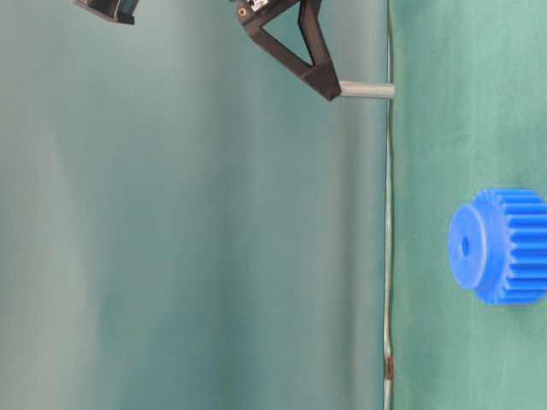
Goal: Insert the shaft placed at a random location into the center hole of the medium gear at another random location.
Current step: 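Carry the shaft left and align it over the blue gear's center hole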
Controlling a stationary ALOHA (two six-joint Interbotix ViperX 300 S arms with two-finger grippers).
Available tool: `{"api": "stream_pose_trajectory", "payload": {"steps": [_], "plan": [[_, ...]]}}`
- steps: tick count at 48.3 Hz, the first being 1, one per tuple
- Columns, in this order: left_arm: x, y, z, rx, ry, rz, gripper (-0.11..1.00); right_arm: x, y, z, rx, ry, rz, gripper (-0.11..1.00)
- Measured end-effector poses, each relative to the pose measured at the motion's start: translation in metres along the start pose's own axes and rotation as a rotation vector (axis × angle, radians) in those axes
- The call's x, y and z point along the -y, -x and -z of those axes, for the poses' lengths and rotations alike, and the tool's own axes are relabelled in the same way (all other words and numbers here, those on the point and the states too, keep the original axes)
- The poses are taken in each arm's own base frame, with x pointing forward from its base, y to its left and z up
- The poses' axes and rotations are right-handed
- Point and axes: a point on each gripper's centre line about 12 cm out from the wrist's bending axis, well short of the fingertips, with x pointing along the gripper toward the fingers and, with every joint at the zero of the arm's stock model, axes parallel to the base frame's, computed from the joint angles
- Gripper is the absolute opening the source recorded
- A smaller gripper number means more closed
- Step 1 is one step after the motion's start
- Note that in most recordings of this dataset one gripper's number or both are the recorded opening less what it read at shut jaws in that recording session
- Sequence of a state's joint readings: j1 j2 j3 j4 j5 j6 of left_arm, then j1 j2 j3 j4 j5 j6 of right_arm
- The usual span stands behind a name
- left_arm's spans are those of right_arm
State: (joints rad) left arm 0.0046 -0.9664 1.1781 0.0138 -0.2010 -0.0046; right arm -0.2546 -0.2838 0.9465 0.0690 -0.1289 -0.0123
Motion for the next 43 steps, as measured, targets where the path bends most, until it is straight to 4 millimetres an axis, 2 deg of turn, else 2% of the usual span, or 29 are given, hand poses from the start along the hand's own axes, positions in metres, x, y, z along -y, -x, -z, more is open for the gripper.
{"api": "stream_pose_trajectory", "payload": {"steps": [9,20,29,43], "plan": [[0.000,0.000,0.000,0.002,0.000,0.000,0.00,-0.017,-0.019,-0.011,0.018,0.027,-0.043,0.13],[0.000,0.000,0.000,0.002,0.000,0.002,0.00,-0.041,-0.057,-0.032,0.029,0.052,-0.089,0.13],[0.000,0.000,0.000,0.002,0.000,0.000,0.00,-0.055,-0.085,-0.038,0.019,0.070,-0.110,0.13],[0.000,0.000,0.000,0.002,0.002,0.000,0.00,-0.055,-0.090,-0.040,0.022,0.069,-0.108,0.13]]}}
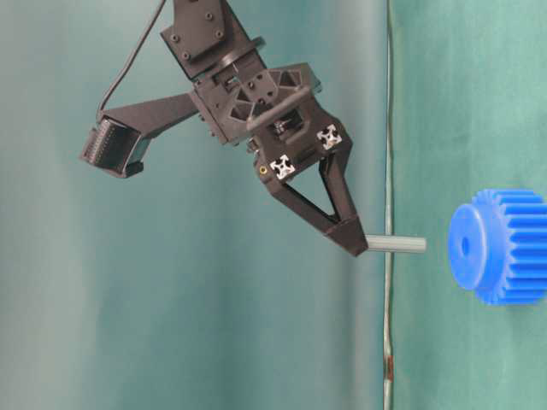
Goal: Insert the shaft placed at a random location into the center hole of the medium gear at another random location.
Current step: 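Carry the shaft left and align it over the blue gear's center hole, then lower the shaft into the gear's center hole with the right gripper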
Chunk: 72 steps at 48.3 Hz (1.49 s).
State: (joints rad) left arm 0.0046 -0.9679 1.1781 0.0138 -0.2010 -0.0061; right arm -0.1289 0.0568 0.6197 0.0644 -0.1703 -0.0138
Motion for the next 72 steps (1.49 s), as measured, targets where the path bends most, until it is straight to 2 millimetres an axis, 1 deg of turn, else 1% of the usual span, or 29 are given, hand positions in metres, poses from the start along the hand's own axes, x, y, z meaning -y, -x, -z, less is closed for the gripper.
{"api": "stream_pose_trajectory", "payload": {"steps": [10,26,32,42,47,51,56,65,72], "plan": [[0.000,0.000,0.000,0.000,0.003,0.000,0.00,0.000,-0.003,0.002,0.006,-0.001,0.000,0.13],[0.000,0.000,0.000,0.000,0.005,0.000,0.00,0.001,-0.021,0.022,-0.008,-0.030,0.012,0.13],[0.000,0.000,0.000,0.000,0.005,0.000,0.00,0.001,-0.023,0.024,-0.005,-0.039,0.014,0.13],[0.000,0.000,0.000,0.000,0.005,0.000,0.00,0.001,-0.020,0.022,-0.002,-0.044,0.014,0.13],[0.000,0.000,0.000,0.000,0.006,0.000,0.00,0.001,-0.012,0.017,0.006,-0.043,0.012,0.13],[0.000,0.000,0.000,-0.002,0.005,0.000,0.00,0.000,-0.002,0.008,0.026,-0.044,0.010,0.13],[0.000,0.000,0.000,-0.002,0.005,0.000,0.00,0.000,0.003,0.005,0.035,-0.042,0.008,0.13],[0.000,0.000,0.000,0.000,0.005,0.000,0.00,-0.003,0.003,0.008,0.030,-0.042,0.002,0.13],[0.000,0.000,0.000,-0.002,0.005,0.000,0.00,-0.003,-0.007,0.019,0.007,-0.039,0.003,0.13]]}}
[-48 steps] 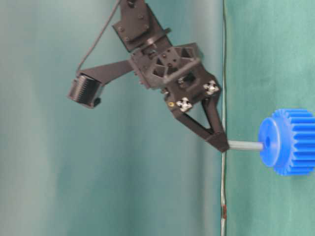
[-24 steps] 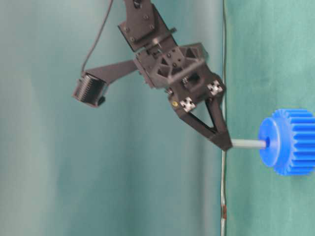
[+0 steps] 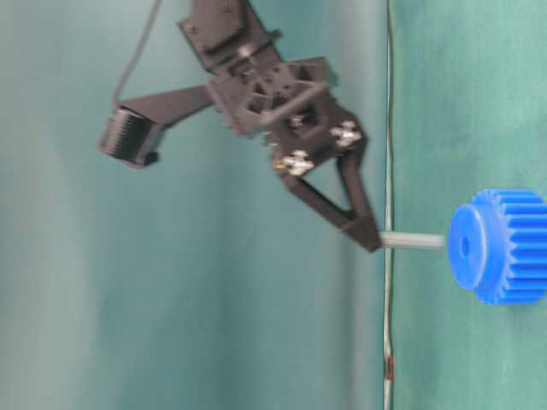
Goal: Insert the shaft placed at a random location into the center hole of the medium gear at another random location.
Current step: 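Lower the shaft into the gear's center hole with the right gripper, then press the shaft down into the gear hole, holding with the right gripper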
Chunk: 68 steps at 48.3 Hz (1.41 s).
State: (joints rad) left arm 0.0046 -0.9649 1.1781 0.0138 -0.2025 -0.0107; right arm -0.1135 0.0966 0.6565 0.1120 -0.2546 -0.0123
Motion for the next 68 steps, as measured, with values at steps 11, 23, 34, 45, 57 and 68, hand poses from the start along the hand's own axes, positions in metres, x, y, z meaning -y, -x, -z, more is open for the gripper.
{"api": "stream_pose_trajectory", "payload": {"steps": [11,23,34,45,57,68], "plan": [[0.000,0.000,0.000,0.000,0.000,0.000,0.00,-0.002,-0.012,0.006,-0.010,-0.013,0.002,0.13],[0.000,0.000,0.000,0.000,0.000,0.000,0.00,-0.001,-0.014,0.006,-0.007,-0.018,0.004,0.13],[0.000,0.000,0.000,-0.002,0.000,0.000,0.00,-0.002,-0.012,0.002,0.004,-0.017,0.003,0.13],[0.000,0.000,0.000,-0.003,0.000,0.000,0.00,-0.001,-0.007,-0.004,0.030,-0.017,0.002,0.13],[0.000,0.000,0.000,-0.003,0.000,0.000,0.00,-0.001,-0.006,0.000,0.021,-0.017,0.004,0.13],[0.000,0.000,0.000,-0.003,0.000,0.000,0.00,0.001,-0.008,0.000,0.031,-0.018,0.009,0.13]]}}
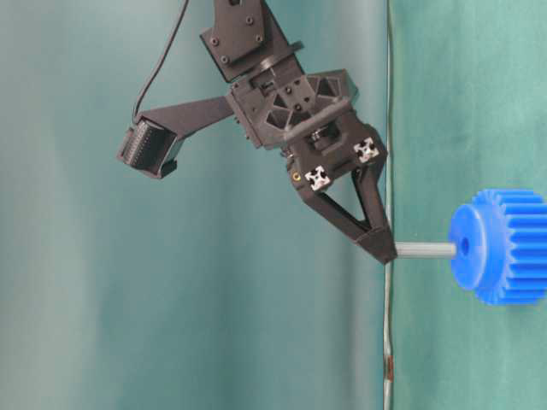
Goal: Insert the shaft placed at a random location into the center hole of the medium gear at another random location.
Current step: 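Press the shaft down into the gear hole, holding with the right gripper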
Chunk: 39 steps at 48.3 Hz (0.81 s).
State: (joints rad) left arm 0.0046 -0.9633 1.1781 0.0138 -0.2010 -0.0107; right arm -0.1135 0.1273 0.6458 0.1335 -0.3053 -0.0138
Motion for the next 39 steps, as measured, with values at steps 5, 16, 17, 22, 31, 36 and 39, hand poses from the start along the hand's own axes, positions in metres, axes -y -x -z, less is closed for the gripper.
{"api": "stream_pose_trajectory", "payload": {"steps": [5,16,17,22,31,36,39], "plan": [[0.0000,0.0000,-0.0002,0.002,0.000,0.000,0.00,0.0028,-0.0009,0.0013,0.001,-0.003,0.006,0.13],[0.0000,-0.0002,0.0003,-0.002,0.000,0.000,0.00,0.0040,-0.0049,0.0071,-0.015,-0.003,0.009,0.13],[0.0000,0.0000,0.0000,0.000,0.000,0.000,0.00,0.0046,-0.0049,0.0068,-0.013,-0.003,0.011,0.13],[0.0000,-0.0002,0.0001,0.000,0.000,0.000,0.00,0.0047,-0.0056,0.0077,-0.014,-0.003,0.011,0.13],[0.0000,-0.0002,0.0003,-0.002,0.000,0.000,0.00,0.0040,-0.0052,0.0072,-0.013,-0.003,0.010,0.13],[0.0000,0.0000,0.0000,0.000,0.000,0.000,0.00,0.0046,-0.0041,0.0061,-0.010,-0.003,0.011,0.13],[0.0000,0.0000,0.0000,0.000,0.000,0.000,0.00,0.0041,-0.0034,0.0075,-0.013,-0.003,0.010,0.13]]}}
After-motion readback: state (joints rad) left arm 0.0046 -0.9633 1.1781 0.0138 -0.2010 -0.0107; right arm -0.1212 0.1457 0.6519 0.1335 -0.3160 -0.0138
